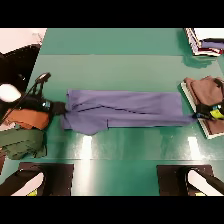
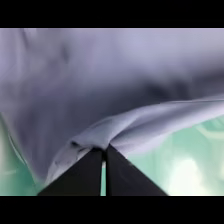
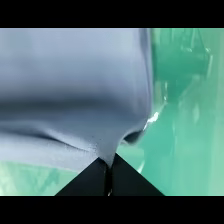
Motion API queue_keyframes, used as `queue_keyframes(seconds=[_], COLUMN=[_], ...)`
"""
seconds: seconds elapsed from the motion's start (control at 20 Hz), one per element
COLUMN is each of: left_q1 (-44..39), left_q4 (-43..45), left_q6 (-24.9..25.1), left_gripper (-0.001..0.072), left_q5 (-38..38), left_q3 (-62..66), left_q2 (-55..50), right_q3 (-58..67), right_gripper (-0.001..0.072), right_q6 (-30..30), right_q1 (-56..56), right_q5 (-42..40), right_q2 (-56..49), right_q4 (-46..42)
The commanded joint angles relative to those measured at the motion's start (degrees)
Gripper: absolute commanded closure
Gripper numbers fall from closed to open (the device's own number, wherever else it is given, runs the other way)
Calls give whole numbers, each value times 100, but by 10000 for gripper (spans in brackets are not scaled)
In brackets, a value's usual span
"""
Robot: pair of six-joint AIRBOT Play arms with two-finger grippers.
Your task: Fold the shirts.
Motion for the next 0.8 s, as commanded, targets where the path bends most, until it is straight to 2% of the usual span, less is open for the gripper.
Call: queue_keyframes(seconds=[0.0, 0.05, 0.2, 0.35, 0.45, 0.5, 0.55, 0.6, 0.75], left_q1=[-52, -52, -52, -52, -52, -52, -52, -50, -52], left_q4=[122, 120, 122, 116, 120, 98, 11, -13, -13], left_q6=[282, 439, 509, 505, 501, 479, 446, 446, 448], left_gripper=[684, 683, 683, 683, 680, 504, 303, 240, 242], left_q5=[684, 754, 992, 1412, 1401, 1331, 1279, 1202, 776], left_q3=[1023, 1346, 2070, 2345, 2406, 2422, 2422, 2422, 2420], left_q2=[-1506, -1878, -2581, -2732, -2730, -2730, -2730, -2719, -2623], right_q3=[839, 1075, 1694, 2188, 2398, 2465, 2494, 2465, 2459], right_gripper=[698, 698, 697, 697, 686, 533, 345, 324, 324], right_q6=[50, 149, 205, 205, 195, 162, 79, -37, -262], right_q1=[398, 492, 675, 737, 706, 640, 557, 455, 42], right_q5=[-387, -468, -542, -511, -531, -555, -570, -575, -55], right_q2=[-1071, -1360, -2050, -2559, -2776, -2839, -2874, -2865, -2868], right_q4=[144, 146, 146, 164, 492, 688, 935, 1161, 1250])
